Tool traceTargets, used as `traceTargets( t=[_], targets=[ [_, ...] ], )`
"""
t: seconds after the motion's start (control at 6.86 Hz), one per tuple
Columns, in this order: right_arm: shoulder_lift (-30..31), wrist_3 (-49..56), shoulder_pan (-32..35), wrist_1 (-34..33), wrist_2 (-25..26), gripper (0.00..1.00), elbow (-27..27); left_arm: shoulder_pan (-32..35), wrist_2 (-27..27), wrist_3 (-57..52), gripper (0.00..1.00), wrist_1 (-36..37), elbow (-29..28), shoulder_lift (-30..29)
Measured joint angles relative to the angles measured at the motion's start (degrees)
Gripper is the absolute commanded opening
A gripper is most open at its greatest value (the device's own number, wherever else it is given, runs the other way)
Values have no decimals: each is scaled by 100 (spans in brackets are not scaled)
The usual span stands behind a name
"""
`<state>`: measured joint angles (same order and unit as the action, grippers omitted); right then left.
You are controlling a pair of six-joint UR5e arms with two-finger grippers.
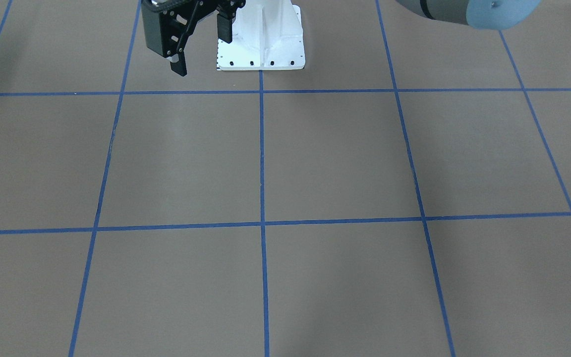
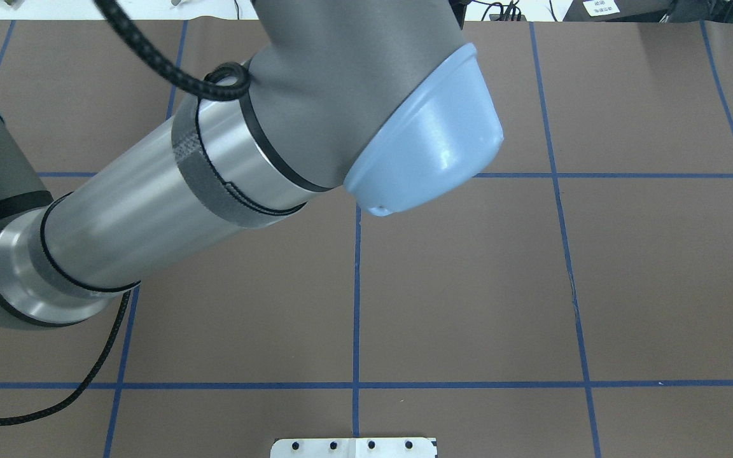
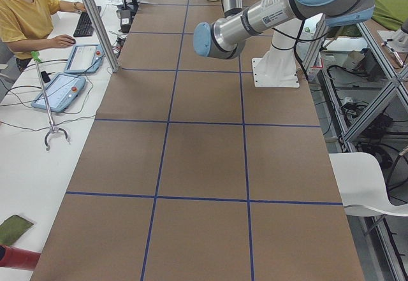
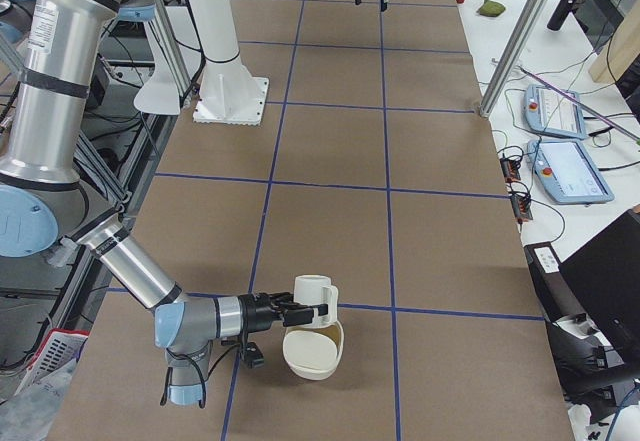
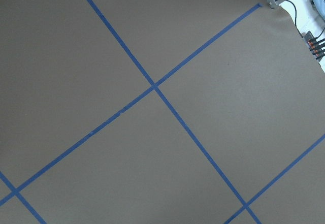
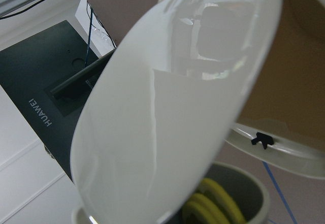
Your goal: Left arm hands cup to right arm to dump lemon
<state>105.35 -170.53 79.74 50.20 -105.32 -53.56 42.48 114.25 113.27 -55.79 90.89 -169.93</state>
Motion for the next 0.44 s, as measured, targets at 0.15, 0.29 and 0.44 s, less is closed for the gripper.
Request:
traceTargets(
  t=[0.15,0.29,0.44],
  targets=[
    [-9,-238,128,4,-183,31,3,2,-17,-33,100,62,-15,-42],
    [-42,-466,334,4,-433,31,5,5,-22,-47,100,89,-23,-58],
    [-121,-744,576,1,-711,31,14,5,-31,-62,100,126,-23,-66]
  ],
)
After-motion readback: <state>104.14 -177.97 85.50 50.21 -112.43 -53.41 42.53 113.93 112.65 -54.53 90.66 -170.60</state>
